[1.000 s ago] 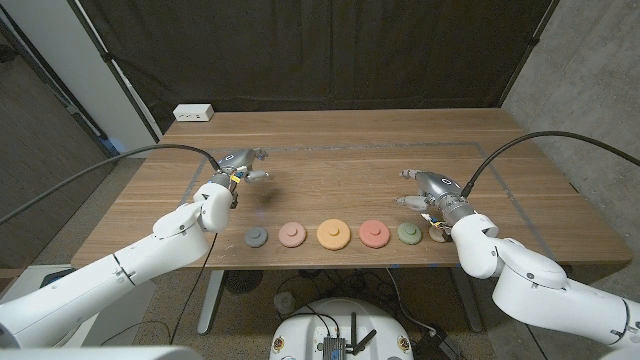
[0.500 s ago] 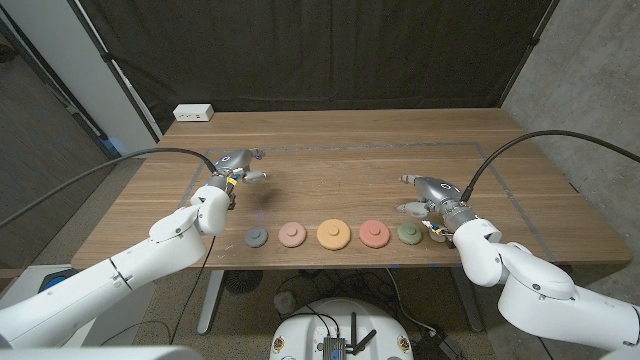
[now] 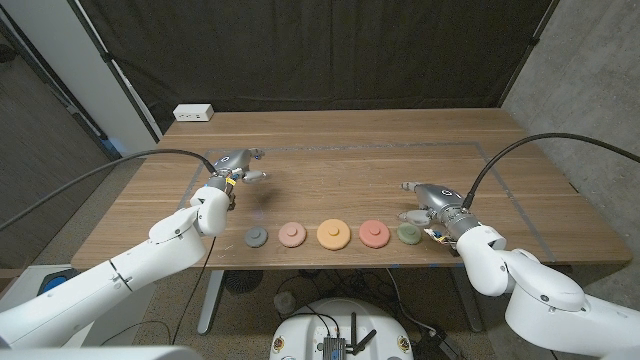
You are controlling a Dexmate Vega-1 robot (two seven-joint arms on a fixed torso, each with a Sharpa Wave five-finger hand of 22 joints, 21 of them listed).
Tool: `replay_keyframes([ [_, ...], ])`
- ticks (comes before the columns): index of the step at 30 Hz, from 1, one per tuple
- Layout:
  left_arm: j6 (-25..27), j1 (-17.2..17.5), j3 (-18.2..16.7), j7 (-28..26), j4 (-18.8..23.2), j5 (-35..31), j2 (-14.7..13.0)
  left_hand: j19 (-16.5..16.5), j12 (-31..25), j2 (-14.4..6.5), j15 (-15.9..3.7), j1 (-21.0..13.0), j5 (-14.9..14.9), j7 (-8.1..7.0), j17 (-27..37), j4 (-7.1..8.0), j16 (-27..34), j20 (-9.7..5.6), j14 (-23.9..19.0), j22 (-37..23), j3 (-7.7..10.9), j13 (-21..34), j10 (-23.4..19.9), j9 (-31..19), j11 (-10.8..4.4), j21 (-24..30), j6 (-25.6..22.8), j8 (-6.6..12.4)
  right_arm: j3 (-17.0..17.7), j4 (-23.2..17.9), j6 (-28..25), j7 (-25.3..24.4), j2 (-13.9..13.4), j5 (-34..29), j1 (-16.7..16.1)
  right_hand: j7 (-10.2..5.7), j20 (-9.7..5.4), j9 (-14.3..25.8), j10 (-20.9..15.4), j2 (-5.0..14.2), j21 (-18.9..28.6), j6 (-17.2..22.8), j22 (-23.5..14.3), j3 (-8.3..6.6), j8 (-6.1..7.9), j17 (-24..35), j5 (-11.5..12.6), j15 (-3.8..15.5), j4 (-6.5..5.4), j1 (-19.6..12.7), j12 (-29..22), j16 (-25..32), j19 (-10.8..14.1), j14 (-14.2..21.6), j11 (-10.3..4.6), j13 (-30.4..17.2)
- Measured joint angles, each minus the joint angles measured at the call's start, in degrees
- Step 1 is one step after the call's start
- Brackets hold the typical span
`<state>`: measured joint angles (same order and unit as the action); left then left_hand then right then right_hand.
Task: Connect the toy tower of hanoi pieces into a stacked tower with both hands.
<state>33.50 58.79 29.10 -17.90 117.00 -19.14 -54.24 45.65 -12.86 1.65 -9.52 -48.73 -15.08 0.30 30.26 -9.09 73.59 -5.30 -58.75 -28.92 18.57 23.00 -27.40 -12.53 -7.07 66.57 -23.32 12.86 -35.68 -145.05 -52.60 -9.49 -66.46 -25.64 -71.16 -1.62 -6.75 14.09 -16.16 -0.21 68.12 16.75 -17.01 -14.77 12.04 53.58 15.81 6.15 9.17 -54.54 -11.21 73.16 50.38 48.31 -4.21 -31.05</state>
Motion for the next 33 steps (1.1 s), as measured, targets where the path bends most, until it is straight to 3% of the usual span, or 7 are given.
replay_keyframes([
  [15,0.34,0.03,0.1,0.38,0.28,0.31,0.2,-0.53,0.4,0.0,0.0,0.0,0.0,0.0,-0.05,0.0,0.4,0.06,0.0,0.52,0.0,0.27,-0.01,0.0,0.0,0.46,0.0,0.0,-0.11,-1.61,-1.27,0.47,-1.32,-0.6,-2.33,0.0,0.32,0.01,0.0,-0.33,0.55,0.01,0.63,0.42,0.0,-0.53,0.0,-0.31,-0.06,-0.33,-0.01,0.0,-0.31,-0.31,0.0,0.27],
  [33,0.46,0.04,0.72,0.68,0.36,0.5,0.42,-0.93,0.4,-0.61,0.29,0.0,-0.39,-0.01,-0.26,0.16,0.85,0.27,0.35,1.25,-0.16,0.26,-0.01,0.0,0.0,1.17,-0.01,-0.44,-2.81,-3.04,-3.84,1.89,-1.4,-3.14,-2.54,0.32,0.3,0.02,0.21,-0.45,1.89,-1.29,1.59,0.88,0.01,-1.42,-0.78,-0.41,-0.23,-0.44,-0.04,0.4,-1.13,-0.82,0.22,0.79],
])
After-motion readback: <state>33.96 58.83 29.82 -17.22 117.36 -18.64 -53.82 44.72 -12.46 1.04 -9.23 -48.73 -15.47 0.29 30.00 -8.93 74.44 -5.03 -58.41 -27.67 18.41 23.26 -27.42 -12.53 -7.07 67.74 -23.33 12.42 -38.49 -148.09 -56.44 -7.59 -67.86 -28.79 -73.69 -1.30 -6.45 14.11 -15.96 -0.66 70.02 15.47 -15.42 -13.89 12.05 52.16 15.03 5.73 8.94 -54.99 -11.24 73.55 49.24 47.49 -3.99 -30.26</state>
